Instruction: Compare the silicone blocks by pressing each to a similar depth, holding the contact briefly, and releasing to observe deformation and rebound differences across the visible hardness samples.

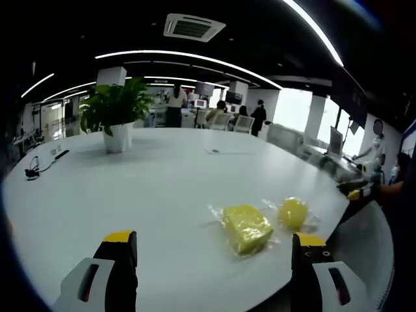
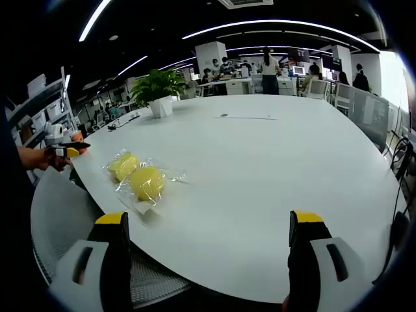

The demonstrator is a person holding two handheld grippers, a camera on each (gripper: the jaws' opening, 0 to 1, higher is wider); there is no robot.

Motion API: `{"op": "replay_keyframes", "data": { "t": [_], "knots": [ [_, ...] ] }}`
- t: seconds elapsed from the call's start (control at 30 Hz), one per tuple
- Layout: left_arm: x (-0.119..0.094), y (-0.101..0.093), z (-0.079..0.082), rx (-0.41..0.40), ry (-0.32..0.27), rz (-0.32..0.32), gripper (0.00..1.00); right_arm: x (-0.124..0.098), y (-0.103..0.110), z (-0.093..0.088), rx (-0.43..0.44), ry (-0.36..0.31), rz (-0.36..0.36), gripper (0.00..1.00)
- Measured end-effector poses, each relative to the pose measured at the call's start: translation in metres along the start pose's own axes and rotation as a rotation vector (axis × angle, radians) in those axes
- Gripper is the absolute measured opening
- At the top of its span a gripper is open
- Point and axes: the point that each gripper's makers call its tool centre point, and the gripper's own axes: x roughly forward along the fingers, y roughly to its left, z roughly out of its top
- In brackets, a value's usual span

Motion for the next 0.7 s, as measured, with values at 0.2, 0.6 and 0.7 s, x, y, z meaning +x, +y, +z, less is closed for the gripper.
{"op": "replay_keyframes", "data": {
  "t": [0.2,0.6,0.7],
  "knots": [
    [-0.0001,0.0043,-0.0032,0.002,0.003,0.004,1.0,0.0003,0.0004,0.0001,0.001,0.001,0.001,0.96],
    [-0.0027,0.0029,0.0034,0.002,-0.027,0.006,1.0,0.0021,0.0004,0.0039,0.004,-0.003,0.005,0.96],
    [-0.0035,0.0035,0.0049,0.005,-0.03,0.006,1.0,0.0025,0.0004,0.0049,0.006,-0.006,0.007,0.96]
  ]
}}
